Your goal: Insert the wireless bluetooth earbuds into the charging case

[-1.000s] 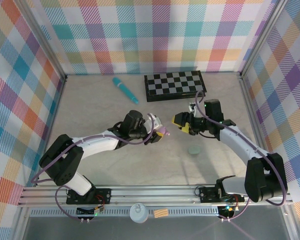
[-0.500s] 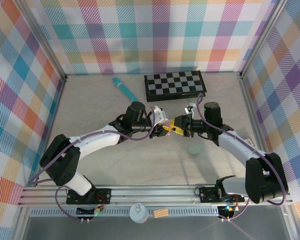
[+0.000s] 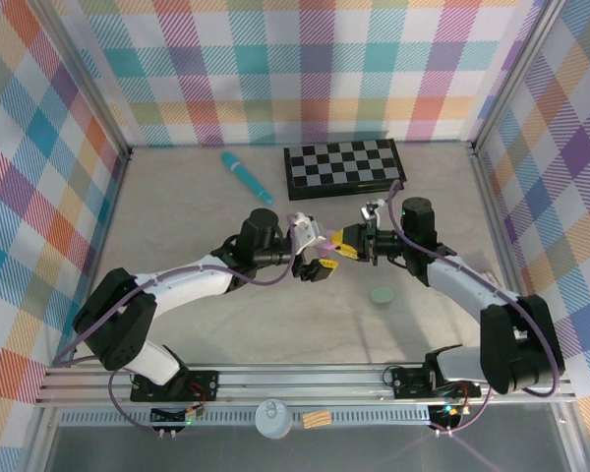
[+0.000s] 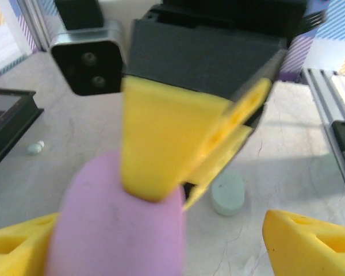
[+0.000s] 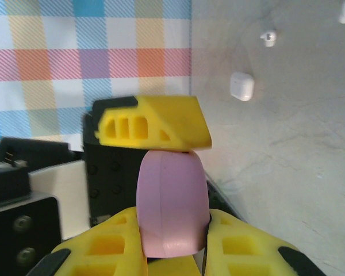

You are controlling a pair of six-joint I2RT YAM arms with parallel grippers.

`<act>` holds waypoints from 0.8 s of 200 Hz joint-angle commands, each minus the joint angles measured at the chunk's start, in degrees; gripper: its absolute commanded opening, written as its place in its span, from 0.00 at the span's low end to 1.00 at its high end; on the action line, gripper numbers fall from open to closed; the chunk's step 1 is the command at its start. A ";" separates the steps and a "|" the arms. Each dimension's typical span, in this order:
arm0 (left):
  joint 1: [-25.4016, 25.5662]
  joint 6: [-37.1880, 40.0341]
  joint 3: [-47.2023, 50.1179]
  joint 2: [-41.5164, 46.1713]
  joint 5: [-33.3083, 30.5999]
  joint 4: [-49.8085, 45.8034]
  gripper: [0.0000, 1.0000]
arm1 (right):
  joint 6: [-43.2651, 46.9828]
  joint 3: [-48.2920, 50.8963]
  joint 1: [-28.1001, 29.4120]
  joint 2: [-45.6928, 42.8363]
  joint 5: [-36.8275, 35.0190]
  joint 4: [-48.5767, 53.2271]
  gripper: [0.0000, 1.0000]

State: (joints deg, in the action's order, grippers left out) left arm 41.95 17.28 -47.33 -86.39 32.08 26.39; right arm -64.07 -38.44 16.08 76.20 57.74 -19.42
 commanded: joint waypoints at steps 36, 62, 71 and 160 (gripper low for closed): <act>-5.00 -21.03 7.46 -0.21 3.55 41.60 0.83 | -26.25 -1.43 -0.31 6.20 2.79 -34.26 0.11; -6.99 -24.24 8.23 -2.39 3.76 50.62 0.81 | -32.16 -2.00 -0.35 6.61 1.43 -40.11 0.10; -7.13 -23.21 7.80 -2.68 4.34 49.84 0.79 | -32.34 -2.21 -0.30 6.07 1.15 -39.70 0.10; -7.06 -23.77 3.68 -6.45 8.94 50.36 0.71 | -30.07 -4.28 -0.24 -0.25 1.40 -34.48 0.08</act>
State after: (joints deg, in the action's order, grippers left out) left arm 35.09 -5.39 -41.30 -92.75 38.35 72.44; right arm -95.31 -40.66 16.08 77.82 58.61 -54.33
